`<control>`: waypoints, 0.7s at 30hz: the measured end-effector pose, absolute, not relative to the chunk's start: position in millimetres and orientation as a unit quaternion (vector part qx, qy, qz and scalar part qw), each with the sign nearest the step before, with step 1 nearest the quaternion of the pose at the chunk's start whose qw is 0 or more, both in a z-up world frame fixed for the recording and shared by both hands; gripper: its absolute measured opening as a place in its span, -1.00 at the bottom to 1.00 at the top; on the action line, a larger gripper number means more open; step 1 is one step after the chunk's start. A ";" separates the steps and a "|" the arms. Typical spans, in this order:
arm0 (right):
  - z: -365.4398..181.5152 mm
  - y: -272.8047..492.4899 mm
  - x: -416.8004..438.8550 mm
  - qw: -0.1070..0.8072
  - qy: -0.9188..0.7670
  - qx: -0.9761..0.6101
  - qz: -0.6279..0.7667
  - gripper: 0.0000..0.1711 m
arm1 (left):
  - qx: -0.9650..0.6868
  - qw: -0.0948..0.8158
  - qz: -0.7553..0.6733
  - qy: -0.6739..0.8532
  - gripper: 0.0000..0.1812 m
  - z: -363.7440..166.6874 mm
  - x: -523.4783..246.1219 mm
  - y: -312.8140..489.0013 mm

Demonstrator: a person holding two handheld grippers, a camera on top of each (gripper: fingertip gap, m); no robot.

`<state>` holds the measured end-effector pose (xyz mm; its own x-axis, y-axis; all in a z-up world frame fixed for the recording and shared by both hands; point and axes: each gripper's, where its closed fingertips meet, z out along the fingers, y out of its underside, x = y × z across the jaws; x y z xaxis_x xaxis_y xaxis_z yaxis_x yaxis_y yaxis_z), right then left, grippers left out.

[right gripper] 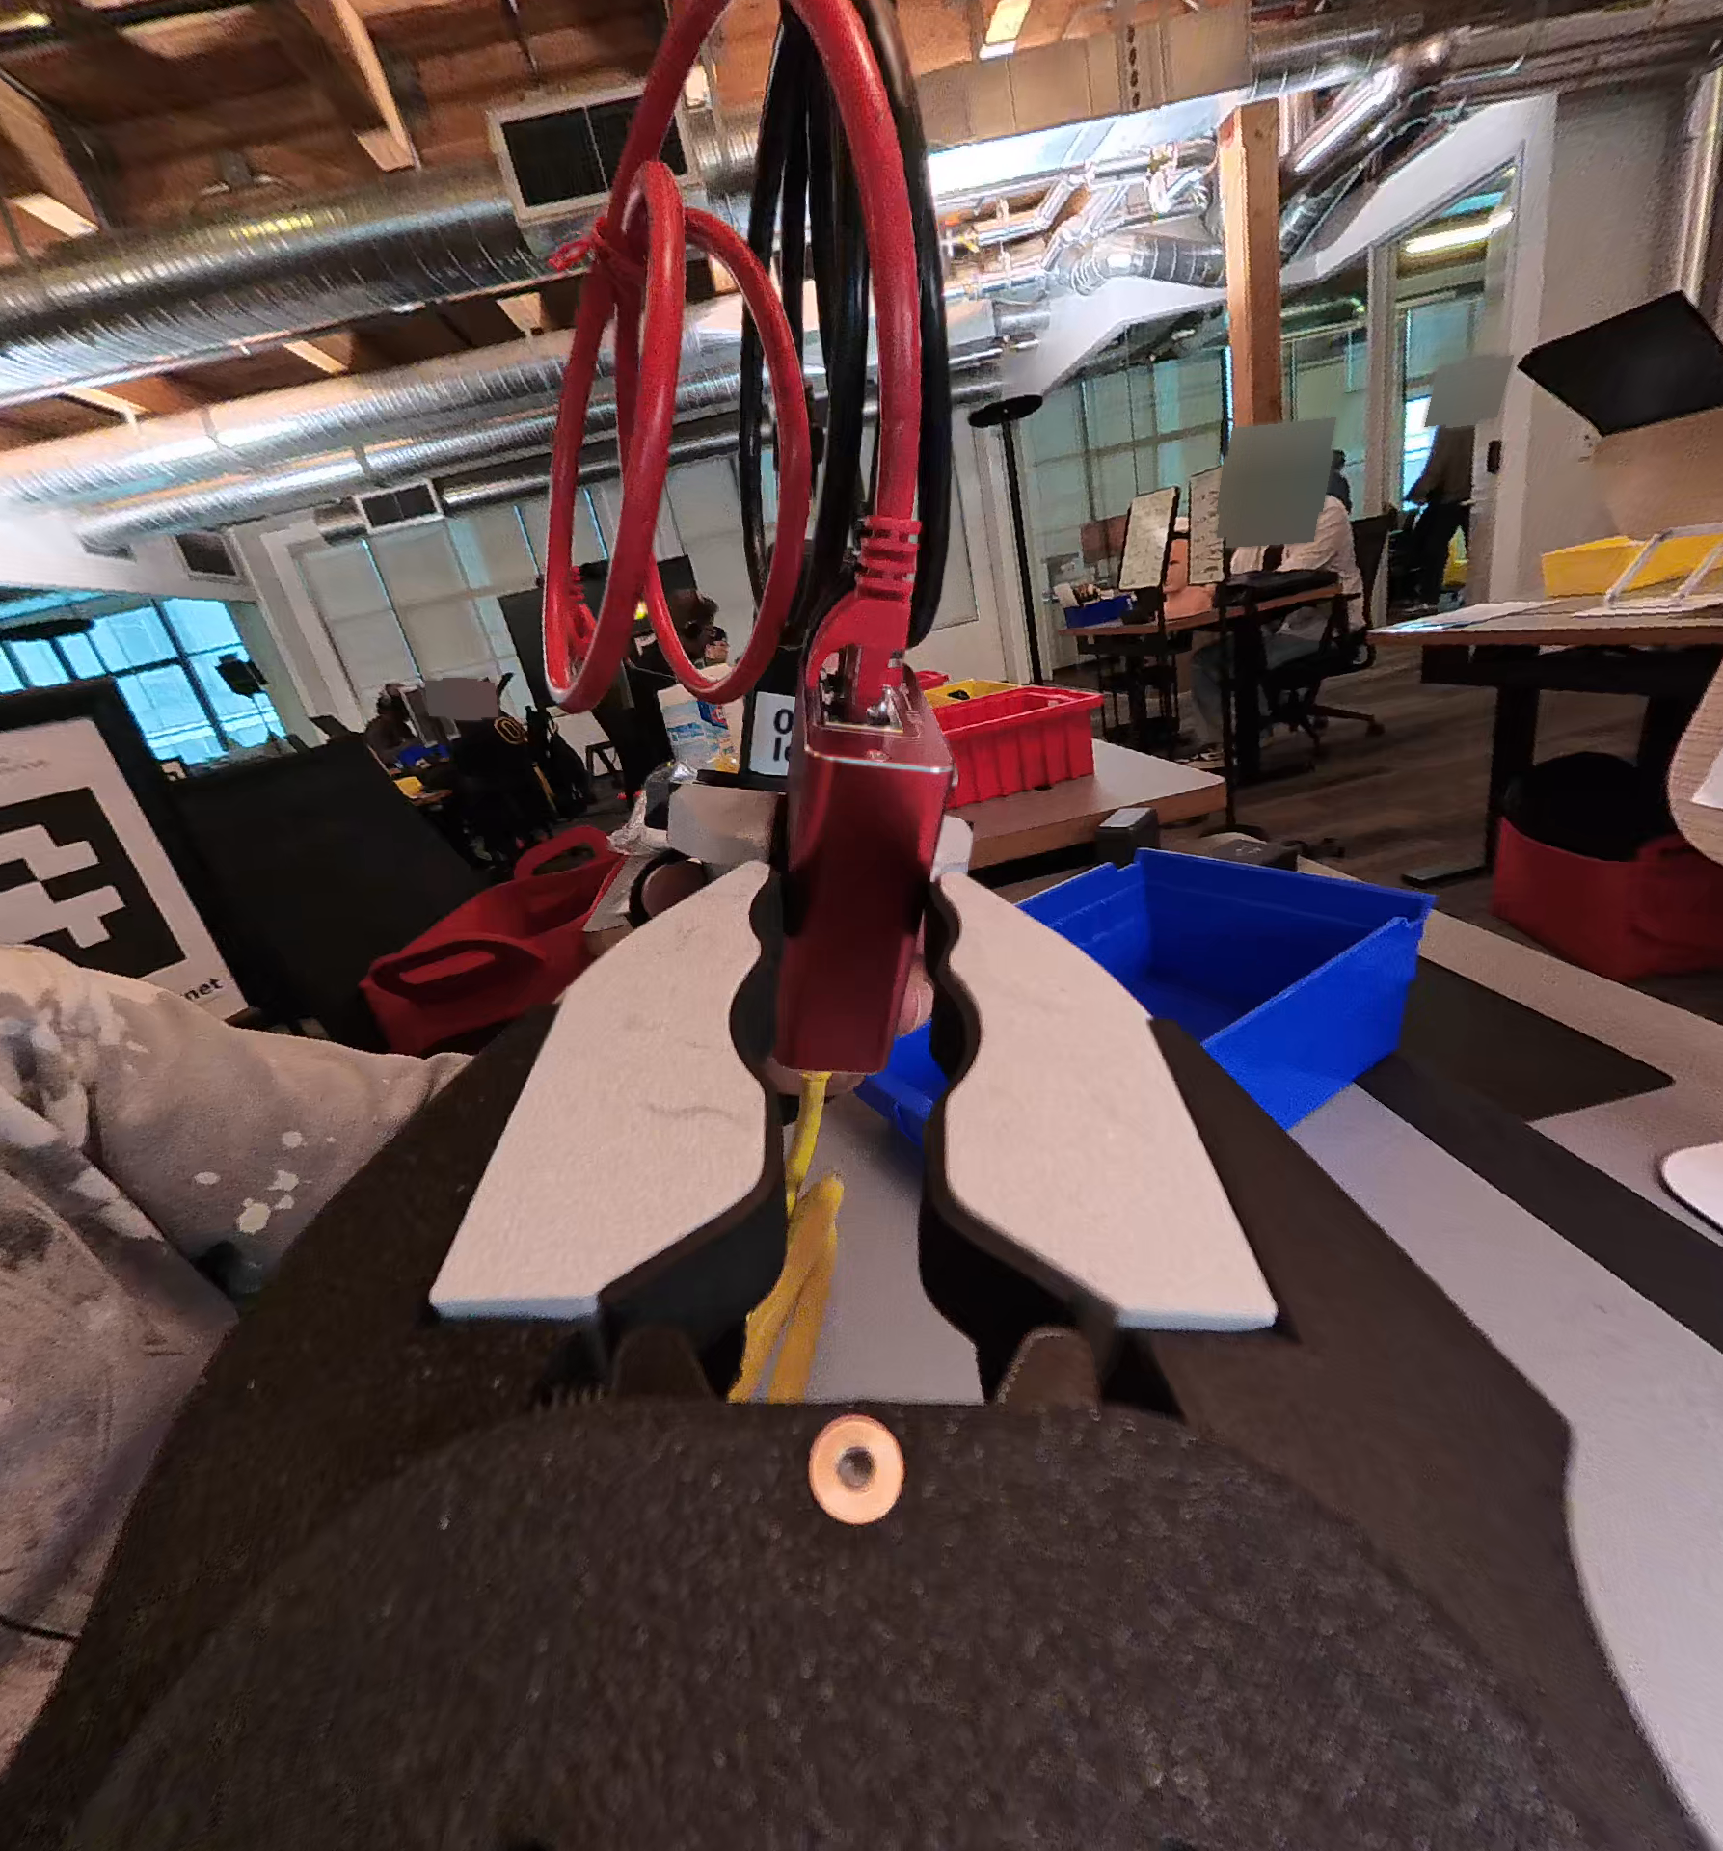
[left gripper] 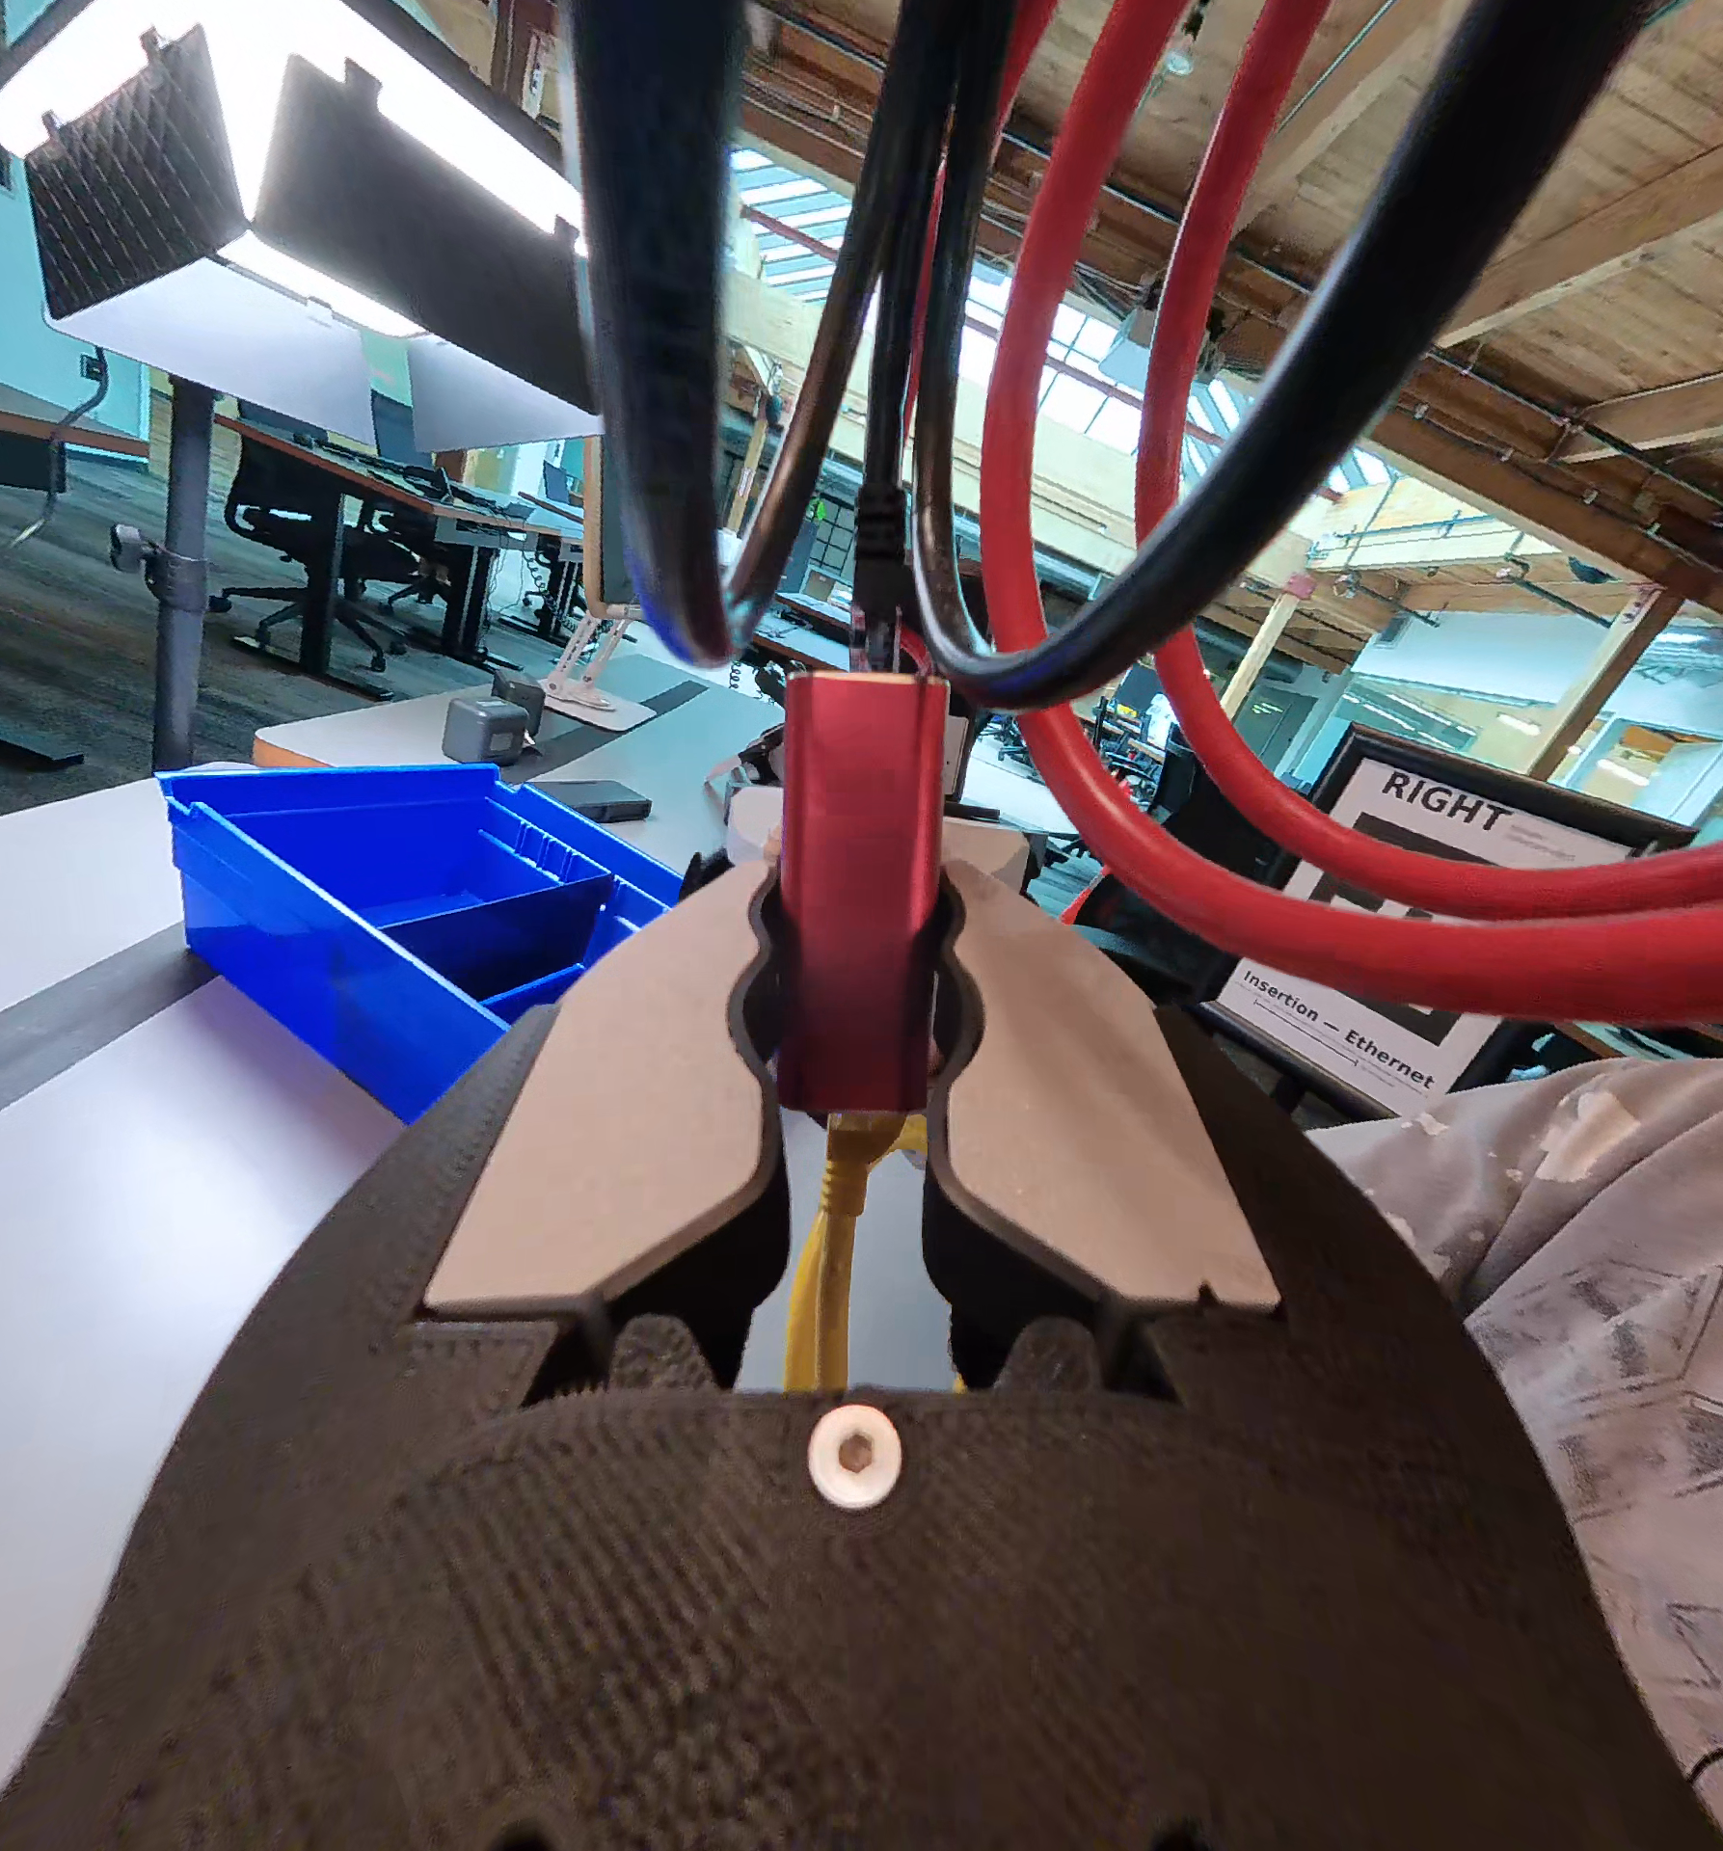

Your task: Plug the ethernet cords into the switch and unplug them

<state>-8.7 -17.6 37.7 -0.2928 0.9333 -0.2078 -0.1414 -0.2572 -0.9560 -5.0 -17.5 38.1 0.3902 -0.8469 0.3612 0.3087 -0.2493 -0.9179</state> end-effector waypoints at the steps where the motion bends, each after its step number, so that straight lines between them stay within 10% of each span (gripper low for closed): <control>1: 38.5 -18.4 -8.1 0.408 -0.456 -0.432 0.662 -0.70 | -0.607 0.571 -0.505 0.224 -0.70 38.5 -4.4 -18.4; 21: 29.7 -39.0 13.1 0.347 -0.546 -0.418 0.638 -0.71 | -0.625 0.527 -0.468 0.335 -0.67 21.5 19.3 -42.4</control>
<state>13.1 -39.0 29.7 -0.4096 0.8992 -0.1541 0.0143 -0.1626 -0.9866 19.3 -42.4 21.5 0.3381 -0.9120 0.2324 0.0747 -0.2202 -0.9726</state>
